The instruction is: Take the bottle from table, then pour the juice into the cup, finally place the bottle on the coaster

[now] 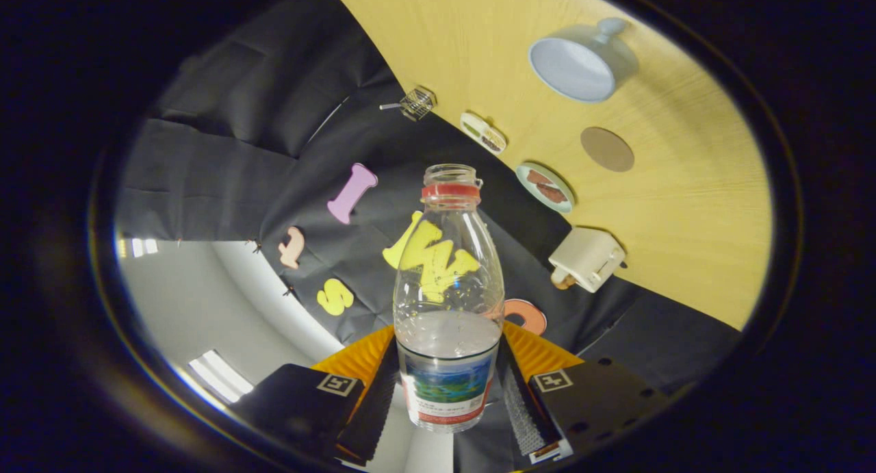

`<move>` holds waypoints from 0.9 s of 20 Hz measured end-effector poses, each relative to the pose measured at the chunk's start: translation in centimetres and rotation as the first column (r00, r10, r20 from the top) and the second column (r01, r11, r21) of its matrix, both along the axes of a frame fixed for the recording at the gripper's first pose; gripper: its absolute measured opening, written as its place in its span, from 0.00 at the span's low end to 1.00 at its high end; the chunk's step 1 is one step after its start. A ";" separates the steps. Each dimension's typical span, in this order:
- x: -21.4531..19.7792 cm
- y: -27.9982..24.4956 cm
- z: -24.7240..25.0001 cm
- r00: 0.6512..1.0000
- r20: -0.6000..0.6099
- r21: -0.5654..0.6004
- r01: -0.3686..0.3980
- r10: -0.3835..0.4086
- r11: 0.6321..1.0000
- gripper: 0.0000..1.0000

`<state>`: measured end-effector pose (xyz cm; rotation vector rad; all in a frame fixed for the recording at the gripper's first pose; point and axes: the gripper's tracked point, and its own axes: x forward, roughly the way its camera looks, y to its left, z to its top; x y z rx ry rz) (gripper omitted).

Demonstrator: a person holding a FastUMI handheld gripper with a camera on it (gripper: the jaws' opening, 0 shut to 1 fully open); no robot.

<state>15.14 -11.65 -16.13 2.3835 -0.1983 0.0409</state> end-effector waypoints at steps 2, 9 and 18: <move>-0.4 -0.3 -0.7 1.000 -0.011 0.015 0.004 -0.003 1.000 0.78; -0.1 -0.2 -2.3 1.000 -0.031 0.013 -0.003 0.004 1.000 0.78; -0.6 3.3 -5.4 0.997 -0.081 -0.183 -0.035 0.021 0.982 0.78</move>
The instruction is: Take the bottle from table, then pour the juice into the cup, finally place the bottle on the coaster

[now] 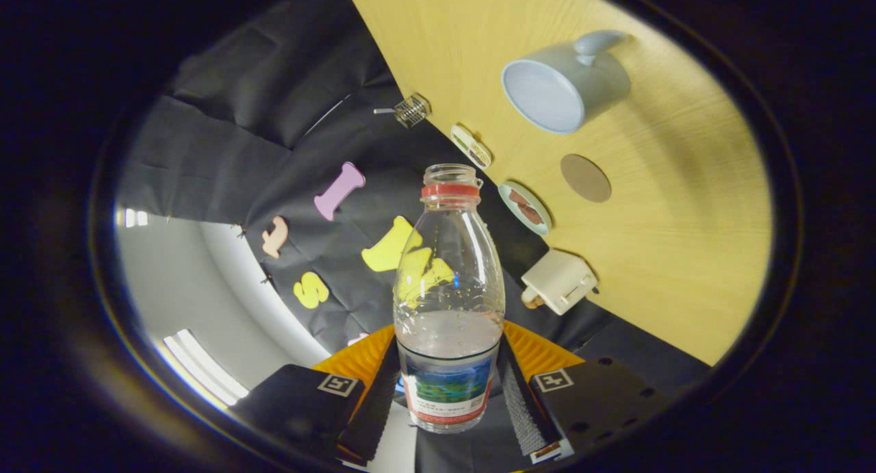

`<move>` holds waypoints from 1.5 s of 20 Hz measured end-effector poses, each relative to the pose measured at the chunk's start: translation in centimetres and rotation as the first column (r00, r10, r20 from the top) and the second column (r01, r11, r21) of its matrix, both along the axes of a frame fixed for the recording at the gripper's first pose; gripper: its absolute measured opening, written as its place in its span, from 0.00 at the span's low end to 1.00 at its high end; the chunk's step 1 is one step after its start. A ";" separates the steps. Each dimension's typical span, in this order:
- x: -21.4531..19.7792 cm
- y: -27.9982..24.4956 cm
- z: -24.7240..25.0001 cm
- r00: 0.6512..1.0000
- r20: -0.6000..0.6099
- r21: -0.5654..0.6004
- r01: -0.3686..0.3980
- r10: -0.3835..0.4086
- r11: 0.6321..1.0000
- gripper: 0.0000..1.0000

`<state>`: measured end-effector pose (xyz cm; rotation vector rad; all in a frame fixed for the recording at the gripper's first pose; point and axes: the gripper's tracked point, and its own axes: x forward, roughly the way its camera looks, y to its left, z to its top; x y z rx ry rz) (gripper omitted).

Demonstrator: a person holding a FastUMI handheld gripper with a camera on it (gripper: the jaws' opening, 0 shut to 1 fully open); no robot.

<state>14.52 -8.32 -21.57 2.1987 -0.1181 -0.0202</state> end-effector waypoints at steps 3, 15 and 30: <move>0.0 1.5 -0.4 0.999 -0.029 -0.207 -0.026 0.020 0.978 0.78; -0.9 3.9 -4.2 0.984 -0.178 -0.915 -0.173 0.022 0.363 0.79; 0.9 2.5 4.1 0.988 -0.113 -0.945 -0.139 -0.103 -0.297 0.79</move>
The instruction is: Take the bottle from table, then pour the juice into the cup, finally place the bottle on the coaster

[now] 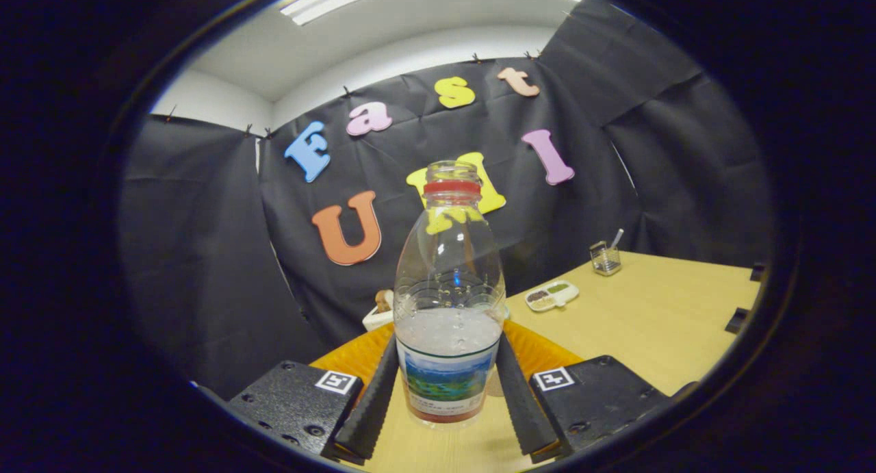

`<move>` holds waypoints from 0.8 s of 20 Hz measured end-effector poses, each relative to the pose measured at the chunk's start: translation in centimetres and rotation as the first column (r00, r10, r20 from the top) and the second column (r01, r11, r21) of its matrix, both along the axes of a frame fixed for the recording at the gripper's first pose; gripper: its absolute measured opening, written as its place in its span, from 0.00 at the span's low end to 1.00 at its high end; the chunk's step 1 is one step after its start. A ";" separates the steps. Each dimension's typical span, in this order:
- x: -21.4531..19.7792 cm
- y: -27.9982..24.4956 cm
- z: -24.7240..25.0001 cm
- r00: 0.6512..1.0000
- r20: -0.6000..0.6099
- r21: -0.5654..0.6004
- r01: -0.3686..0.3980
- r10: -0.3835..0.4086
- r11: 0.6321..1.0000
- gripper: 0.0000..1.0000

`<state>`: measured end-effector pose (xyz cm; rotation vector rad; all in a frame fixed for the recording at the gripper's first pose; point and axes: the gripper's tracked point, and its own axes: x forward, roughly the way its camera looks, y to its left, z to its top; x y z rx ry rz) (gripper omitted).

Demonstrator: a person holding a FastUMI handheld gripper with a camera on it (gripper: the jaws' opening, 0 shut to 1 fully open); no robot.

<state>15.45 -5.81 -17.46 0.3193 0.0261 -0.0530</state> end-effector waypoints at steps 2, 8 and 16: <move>1.0 0.3 0.7 1.000 0.016 -0.055 -0.011 0.012 0.998 0.79; 5.2 0.0 -0.7 1.000 0.022 -0.230 0.005 0.000 0.973 0.79; 12.6 -3.3 -8.9 0.997 -0.065 -0.332 0.024 -0.049 0.943 0.80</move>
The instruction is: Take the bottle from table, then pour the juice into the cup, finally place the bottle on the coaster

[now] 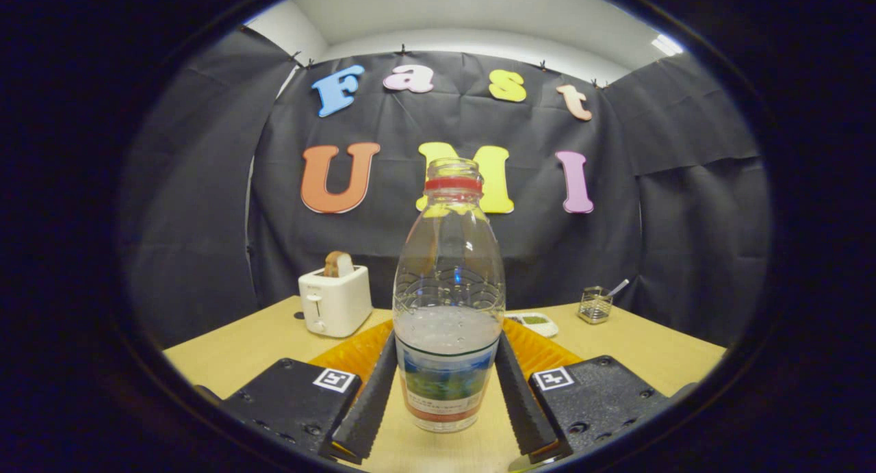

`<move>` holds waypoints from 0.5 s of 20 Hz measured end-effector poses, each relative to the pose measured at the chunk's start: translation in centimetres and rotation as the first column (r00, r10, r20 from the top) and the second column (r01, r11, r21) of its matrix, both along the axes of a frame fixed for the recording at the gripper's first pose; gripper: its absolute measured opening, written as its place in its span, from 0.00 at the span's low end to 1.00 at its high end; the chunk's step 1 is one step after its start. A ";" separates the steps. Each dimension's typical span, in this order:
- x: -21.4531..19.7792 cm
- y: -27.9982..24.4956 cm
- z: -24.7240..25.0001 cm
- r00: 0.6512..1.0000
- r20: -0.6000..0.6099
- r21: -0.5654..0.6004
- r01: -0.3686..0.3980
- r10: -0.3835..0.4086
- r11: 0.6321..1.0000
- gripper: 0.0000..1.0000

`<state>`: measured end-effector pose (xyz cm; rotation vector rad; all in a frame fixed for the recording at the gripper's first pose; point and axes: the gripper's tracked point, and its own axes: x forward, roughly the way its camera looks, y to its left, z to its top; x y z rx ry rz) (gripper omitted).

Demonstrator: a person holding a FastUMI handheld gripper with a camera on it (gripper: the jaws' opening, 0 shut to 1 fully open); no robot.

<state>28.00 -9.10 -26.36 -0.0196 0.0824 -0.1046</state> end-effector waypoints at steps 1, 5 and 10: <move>0.8 -0.3 -1.2 1.000 -0.013 -0.002 -0.001 0.001 1.000 0.80; 3.0 -1.6 -5.3 0.999 -0.048 -0.046 0.012 -0.014 0.999 0.80; 4.6 -1.4 -8.3 0.998 -0.063 -0.027 0.002 -0.004 1.000 0.81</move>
